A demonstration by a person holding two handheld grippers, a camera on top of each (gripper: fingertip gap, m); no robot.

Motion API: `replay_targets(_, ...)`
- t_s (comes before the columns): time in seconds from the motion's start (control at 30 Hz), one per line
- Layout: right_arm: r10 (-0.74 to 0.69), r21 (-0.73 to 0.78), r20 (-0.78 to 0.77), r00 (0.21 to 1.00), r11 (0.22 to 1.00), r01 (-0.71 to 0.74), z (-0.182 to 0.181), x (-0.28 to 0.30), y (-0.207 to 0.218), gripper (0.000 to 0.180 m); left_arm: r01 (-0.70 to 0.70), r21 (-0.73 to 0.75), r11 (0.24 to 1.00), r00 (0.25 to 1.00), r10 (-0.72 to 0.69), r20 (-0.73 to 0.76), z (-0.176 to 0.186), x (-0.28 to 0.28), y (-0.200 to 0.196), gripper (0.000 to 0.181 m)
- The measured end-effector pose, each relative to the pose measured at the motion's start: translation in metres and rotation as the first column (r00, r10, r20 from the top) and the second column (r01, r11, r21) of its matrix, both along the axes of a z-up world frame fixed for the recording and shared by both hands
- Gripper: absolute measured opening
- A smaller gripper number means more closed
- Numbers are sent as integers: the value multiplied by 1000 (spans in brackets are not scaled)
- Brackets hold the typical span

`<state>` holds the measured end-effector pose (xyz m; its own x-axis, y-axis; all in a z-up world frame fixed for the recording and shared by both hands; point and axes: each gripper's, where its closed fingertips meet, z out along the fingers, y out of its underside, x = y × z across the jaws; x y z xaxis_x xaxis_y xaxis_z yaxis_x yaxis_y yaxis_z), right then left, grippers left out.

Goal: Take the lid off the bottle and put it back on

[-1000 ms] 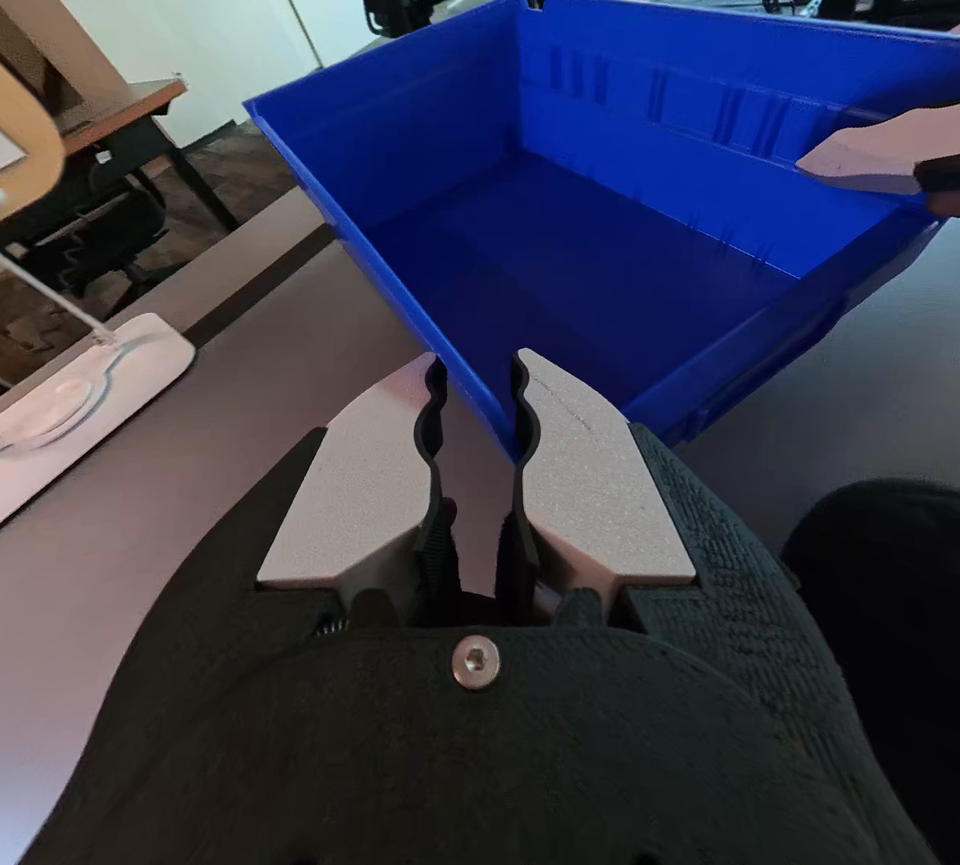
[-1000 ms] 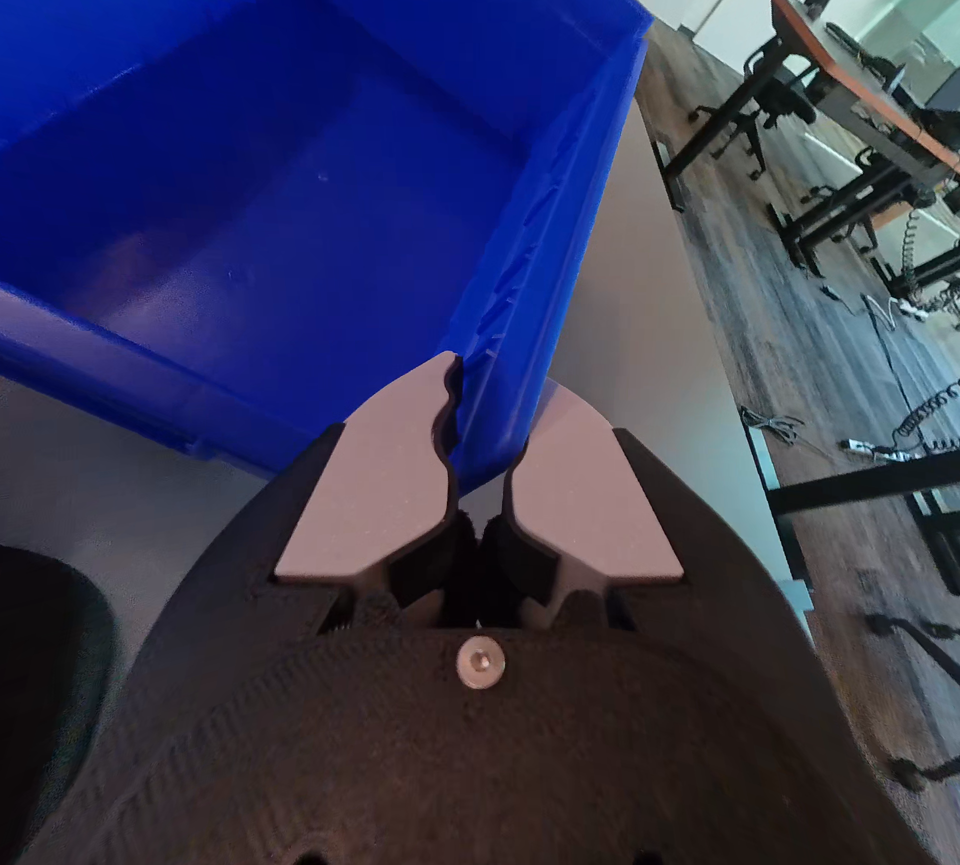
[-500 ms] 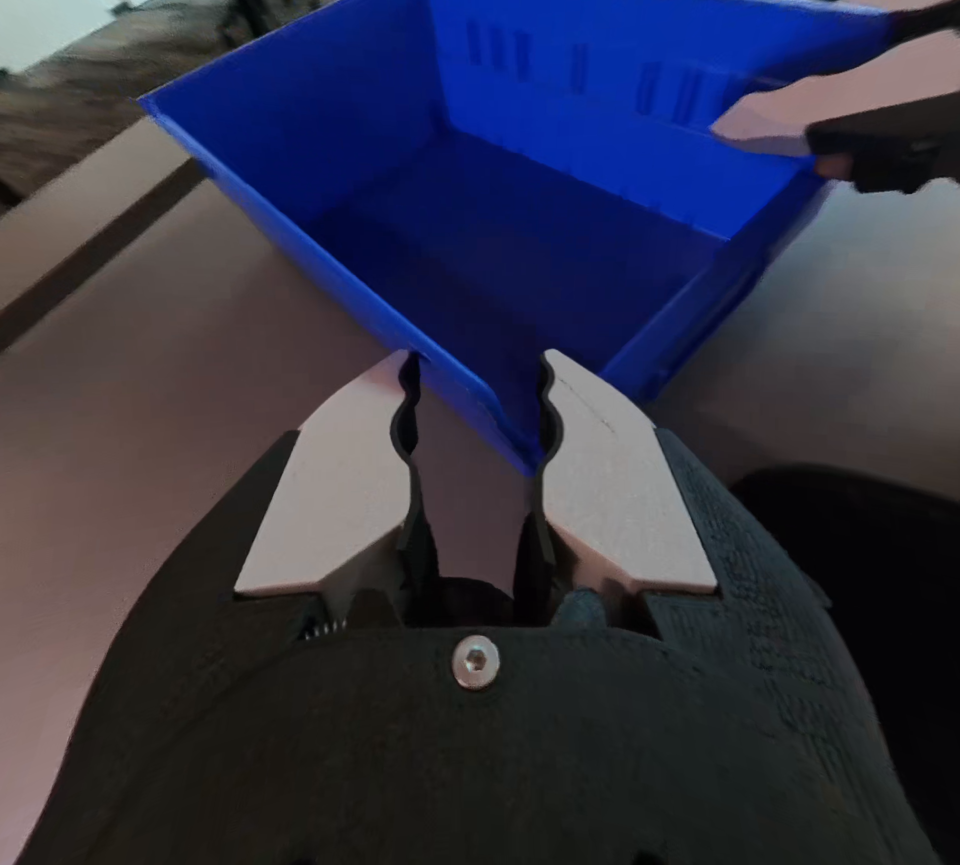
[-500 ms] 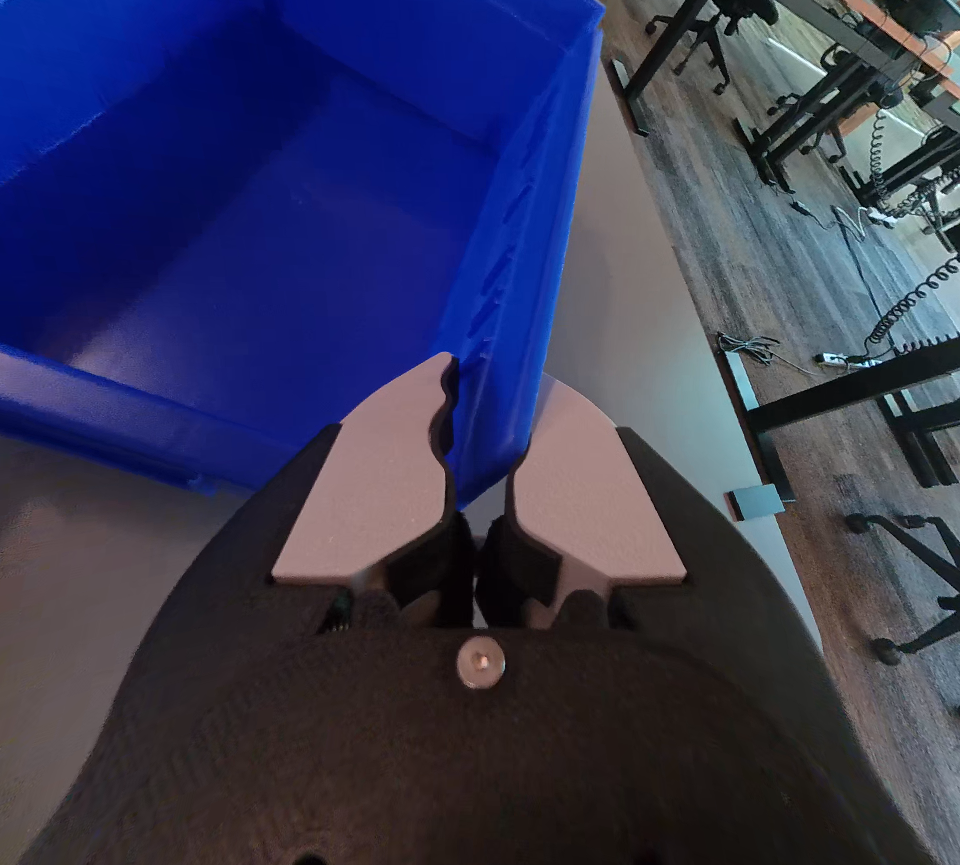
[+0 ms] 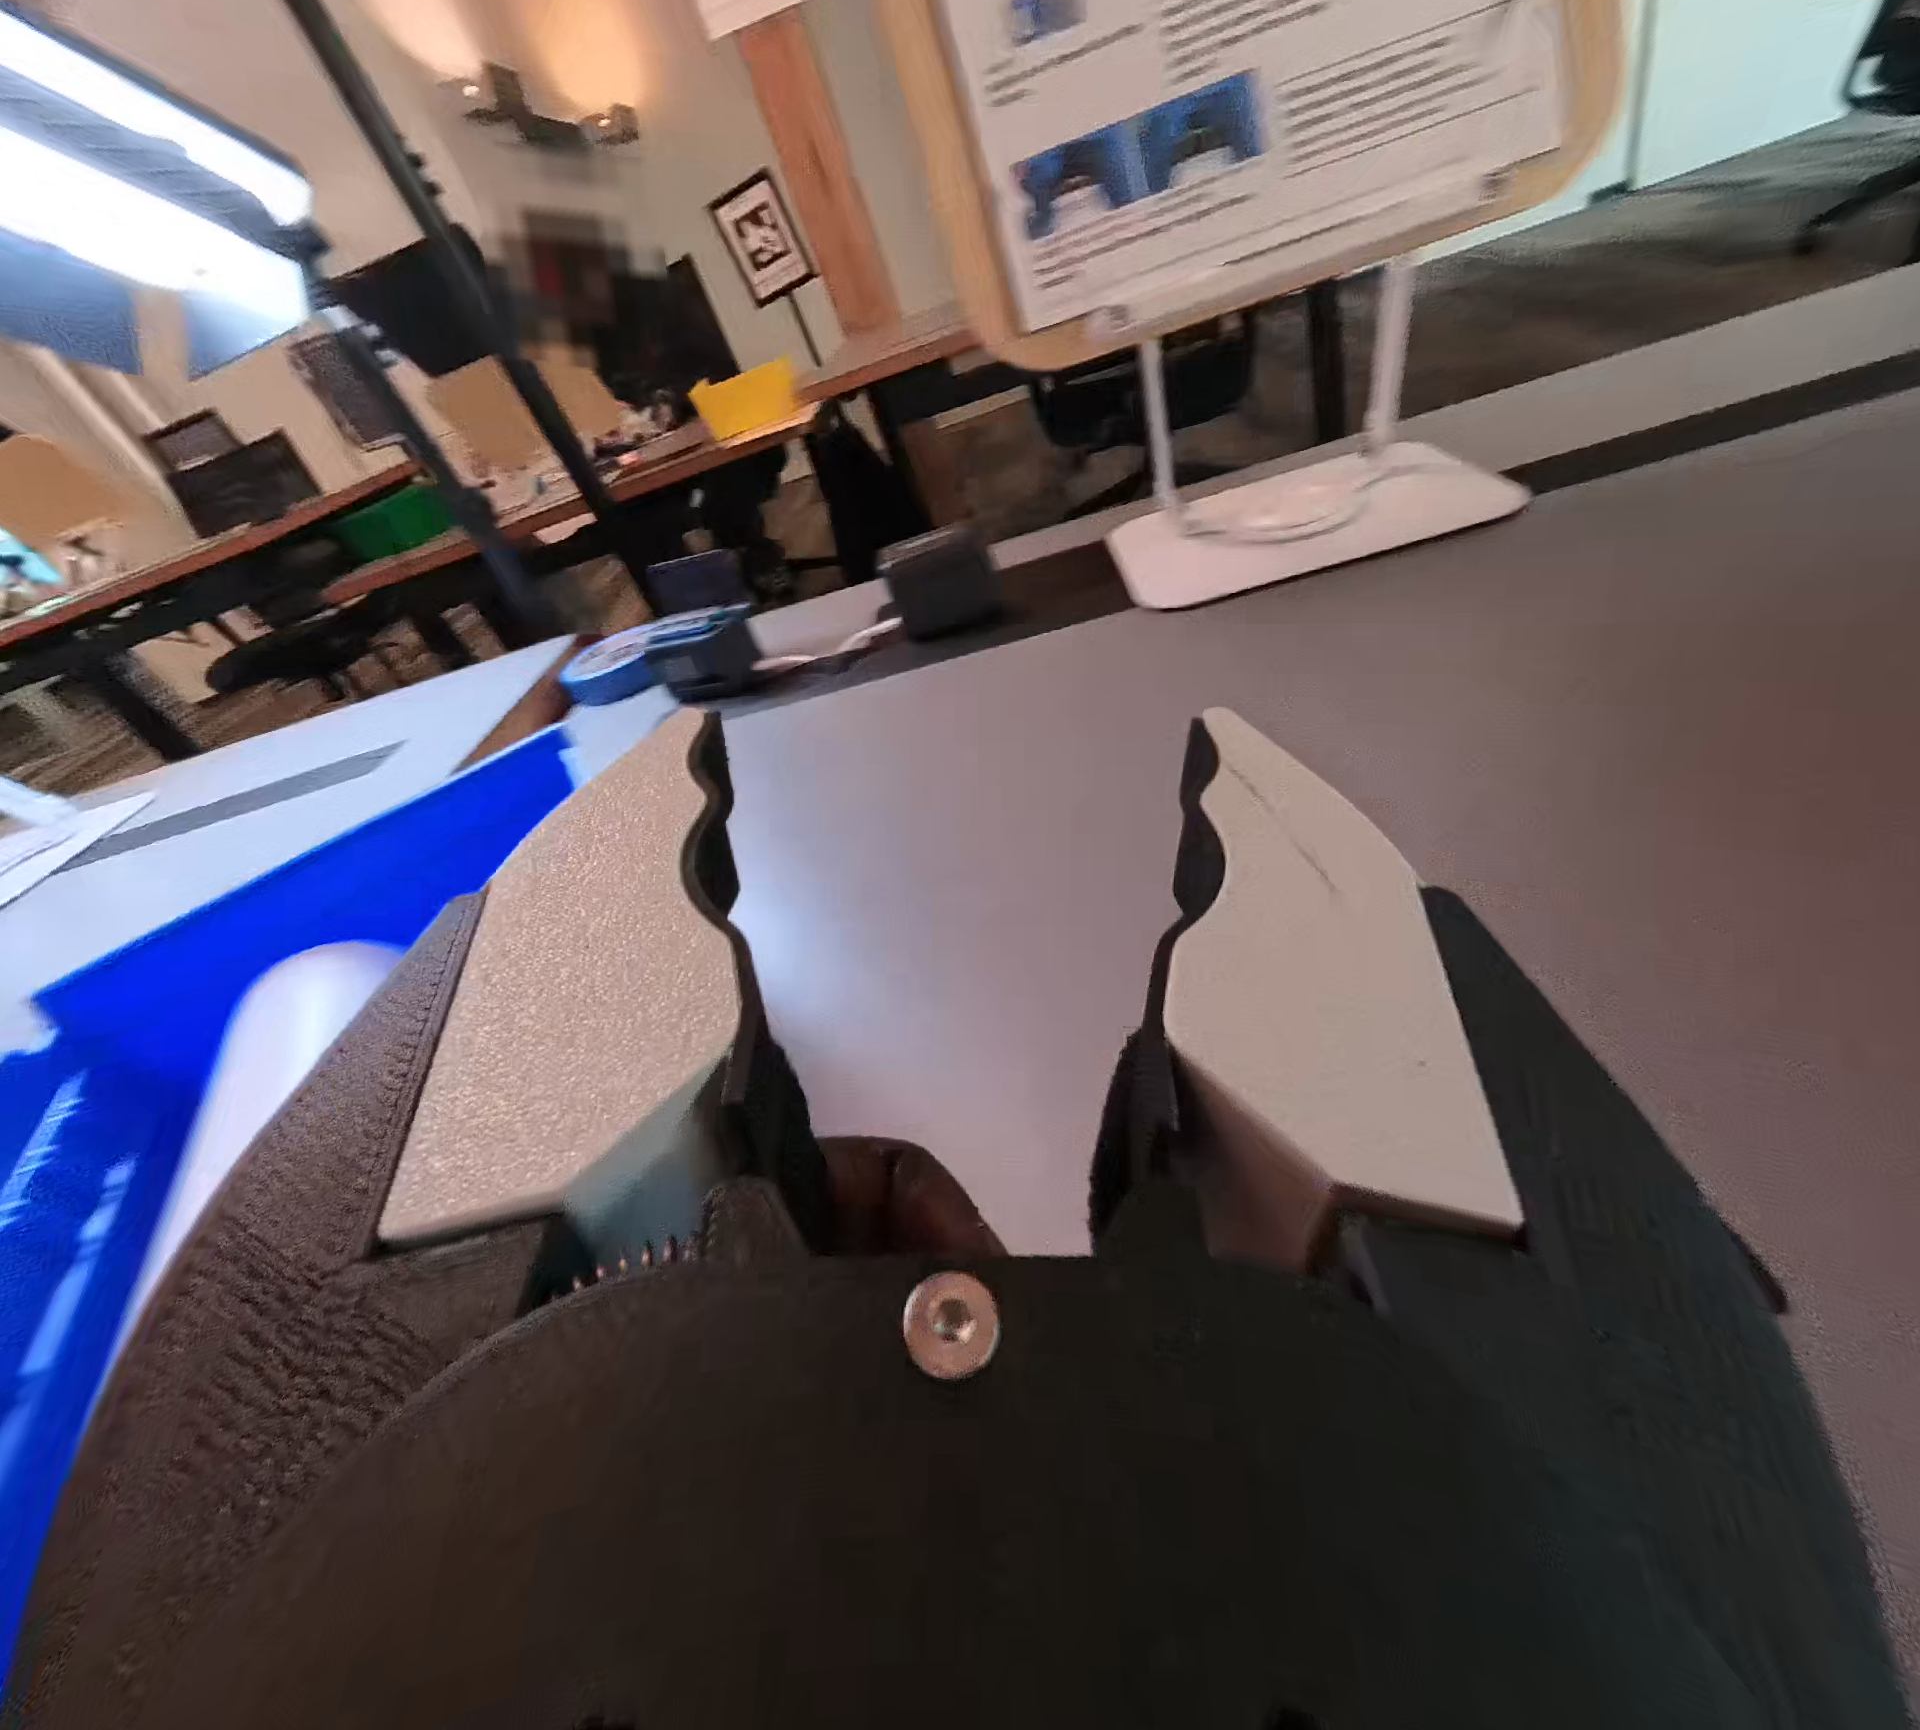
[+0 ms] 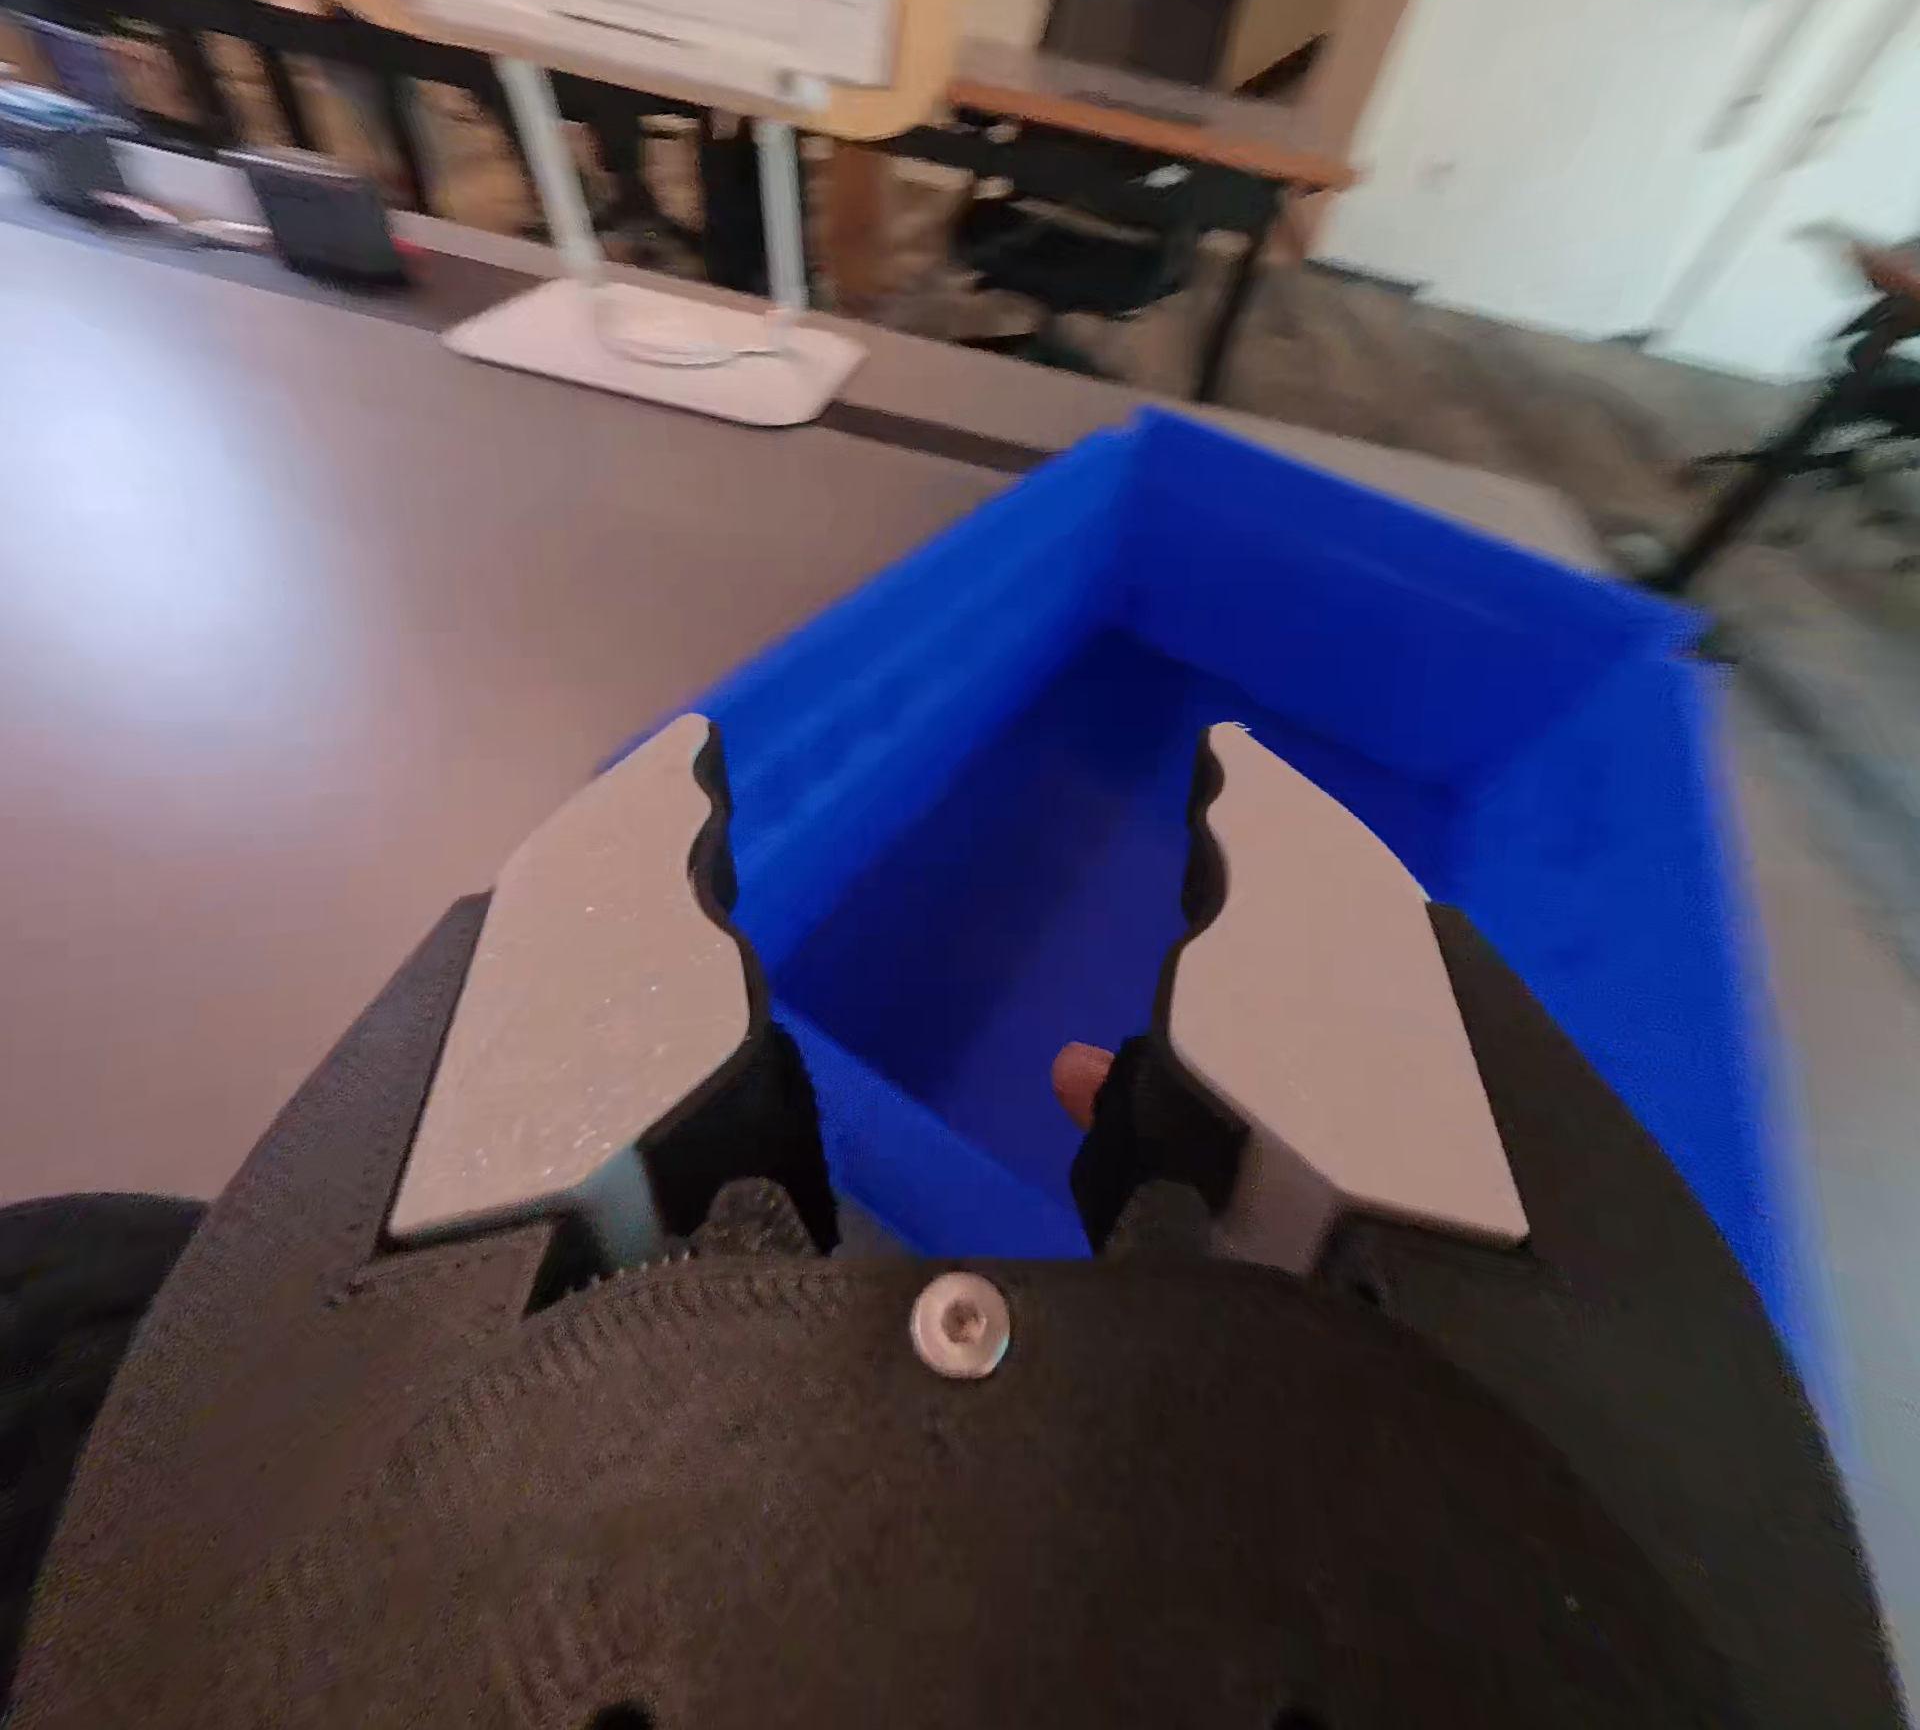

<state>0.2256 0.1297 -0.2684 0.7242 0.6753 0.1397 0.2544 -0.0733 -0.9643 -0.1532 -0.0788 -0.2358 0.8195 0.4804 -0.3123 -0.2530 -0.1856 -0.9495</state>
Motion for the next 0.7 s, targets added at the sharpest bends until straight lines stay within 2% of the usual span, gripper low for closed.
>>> replay_targets(0.07,76,-94,7,997,993,-75,-20,-35,-7,91,-83,-88,993,996,84,8,-7,-39,-25,88)
replay_targets(0.17,17,-139,133,991,990,2,-49,-54,-4,87,-93,-241,966,979,133,155,-44,-67,-48,93)
replay_targets(0.2,-16,-136,185,983,990,42,-57,-53,-1,78,-70,-274,959,969,130,210,-59,-69,-52,88)
replay_targets(0.27,-12,-132,237,971,990,44,-65,-57,-2,60,-37,-333,942,963,123,240,-83,-71,-53,54)
replay_targets(0.3,7,-143,239,971,989,28,-66,-60,-4,45,-31,-341,940,966,115,230,-89,-72,-51,41)
replay_targets(0.33,6,-148,253,968,988,33,-67,-59,-5,35,-41,-325,945,970,116,215,-90,-73,-48,39)
replay_targets(0.47,-134,-59,384,914,984,169,-68,-34,8,19,-24,-335,942,984,81,156,-89,-71,-41,37)
replay_targets(0.6,-242,3,445,862,963,269,-67,-8,19,8,68,-310,948,989,-25,143,-88,-63,-39,28)
replay_targets(0.7,-236,-38,408,882,961,274,-67,-1,20,7,70,-298,952,994,-42,99,-86,-61,-39,19)
